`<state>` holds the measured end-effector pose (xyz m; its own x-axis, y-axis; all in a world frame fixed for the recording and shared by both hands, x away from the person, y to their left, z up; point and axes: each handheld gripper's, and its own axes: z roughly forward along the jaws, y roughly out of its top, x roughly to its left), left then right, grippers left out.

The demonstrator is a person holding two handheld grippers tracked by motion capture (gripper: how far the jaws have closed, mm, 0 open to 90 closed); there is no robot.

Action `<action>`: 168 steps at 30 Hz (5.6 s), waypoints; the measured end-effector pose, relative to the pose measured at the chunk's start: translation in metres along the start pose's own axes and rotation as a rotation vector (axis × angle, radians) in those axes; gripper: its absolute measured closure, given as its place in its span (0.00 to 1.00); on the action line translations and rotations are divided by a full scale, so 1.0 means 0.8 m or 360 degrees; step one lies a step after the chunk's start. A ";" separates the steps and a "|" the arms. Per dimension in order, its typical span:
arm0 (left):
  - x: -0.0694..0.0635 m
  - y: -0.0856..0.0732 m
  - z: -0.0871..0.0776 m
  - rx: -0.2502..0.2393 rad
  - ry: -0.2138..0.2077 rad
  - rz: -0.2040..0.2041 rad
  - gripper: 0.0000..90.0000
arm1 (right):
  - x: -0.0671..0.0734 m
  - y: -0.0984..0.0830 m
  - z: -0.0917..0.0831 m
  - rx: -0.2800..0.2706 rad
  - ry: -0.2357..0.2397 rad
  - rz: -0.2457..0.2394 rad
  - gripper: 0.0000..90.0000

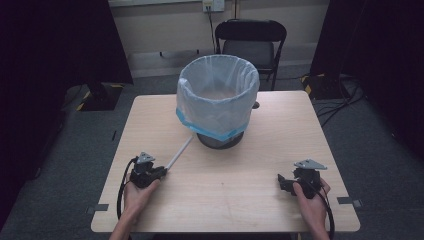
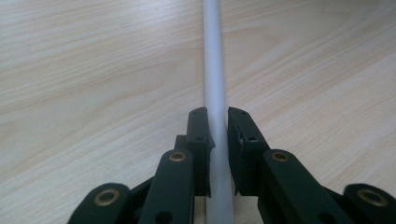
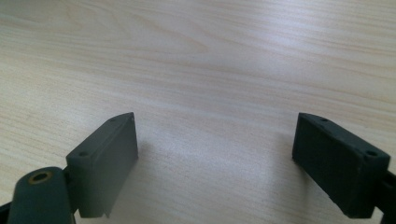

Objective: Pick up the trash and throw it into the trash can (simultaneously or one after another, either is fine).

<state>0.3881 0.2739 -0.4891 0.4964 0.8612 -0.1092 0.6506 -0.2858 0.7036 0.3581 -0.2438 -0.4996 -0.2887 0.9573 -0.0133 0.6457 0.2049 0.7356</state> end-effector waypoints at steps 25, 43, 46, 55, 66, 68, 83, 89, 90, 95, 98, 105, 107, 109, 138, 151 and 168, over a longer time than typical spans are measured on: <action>0.046 -0.007 -0.041 -0.0199 0.0034 -0.0248 0.89 | 0.000 0.000 0.000 0.0000 0.0000 0.0000 0.15; 0.056 0.002 -0.069 -0.0380 0.0072 -0.0326 0.89 | 0.000 0.000 0.000 -0.0001 0.0000 -0.0001 0.15; 0.057 0.004 -0.073 -0.0411 0.0072 -0.0331 0.89 | 0.000 0.000 0.000 0.0000 -0.0001 0.0000 0.15; 0.057 0.012 -0.081 -0.0492 0.0056 -0.0335 0.89 | 0.000 0.000 0.000 -0.0001 -0.0001 -0.0001 0.15; 0.058 0.024 -0.095 -0.0628 0.0026 -0.0332 0.89 | 0.000 0.000 0.000 0.0000 0.0000 0.0000 0.15; 0.060 0.028 -0.105 -0.0666 0.0025 -0.0327 0.89 | 0.000 0.000 0.000 -0.0001 -0.0001 -0.0001 0.15; 0.055 0.064 -0.128 -0.0828 -0.0028 -0.0279 0.89 | 0.000 0.000 0.000 -0.0001 -0.0001 -0.0001 0.15; 0.042 0.093 -0.138 -0.0905 -0.0065 -0.0210 0.89 | 0.000 0.000 0.000 -0.0001 0.0000 0.0000 0.15; 0.042 0.093 -0.138 -0.0905 -0.0065 -0.0210 0.89 | 0.000 0.000 0.000 -0.0001 0.0000 0.0000 0.15; 0.037 0.105 -0.144 -0.0935 -0.0085 -0.0175 0.89 | 0.000 0.000 0.000 -0.0001 0.0000 0.0000 0.15; 0.036 0.110 -0.146 -0.0952 -0.0097 -0.0163 0.89 | 0.000 0.000 0.000 0.0000 0.0000 0.0001 0.15; 0.030 0.121 -0.150 -0.0984 -0.0124 -0.0134 0.89 | 0.000 0.000 0.000 0.0000 0.0001 0.0001 0.15; 0.028 0.125 -0.151 -0.0996 -0.0135 -0.0131 0.89 | 0.000 0.000 0.000 0.0000 0.0000 0.0001 0.15; 0.026 0.128 -0.152 -0.0993 -0.0141 -0.0115 0.89 | 0.000 0.000 0.000 -0.0001 0.0000 0.0001 0.15; -0.002 0.182 -0.160 -0.1050 -0.0251 0.0024 0.89 | 0.000 0.000 0.000 0.0000 0.0000 0.0001 0.15; -0.022 0.209 -0.159 -0.1090 -0.0333 0.0080 0.89 | 0.000 0.000 0.000 0.0000 0.0000 0.0001 0.15; -0.049 0.258 -0.151 -0.1086 -0.0430 0.0185 0.89 | 0.000 0.000 0.000 0.0000 0.0000 0.0000 0.15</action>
<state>0.4334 0.2317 -0.2550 0.7214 0.6829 -0.1145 0.1275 0.0316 0.9913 0.3581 -0.2439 -0.4996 -0.2890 0.9572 -0.0133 0.6456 0.2051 0.7356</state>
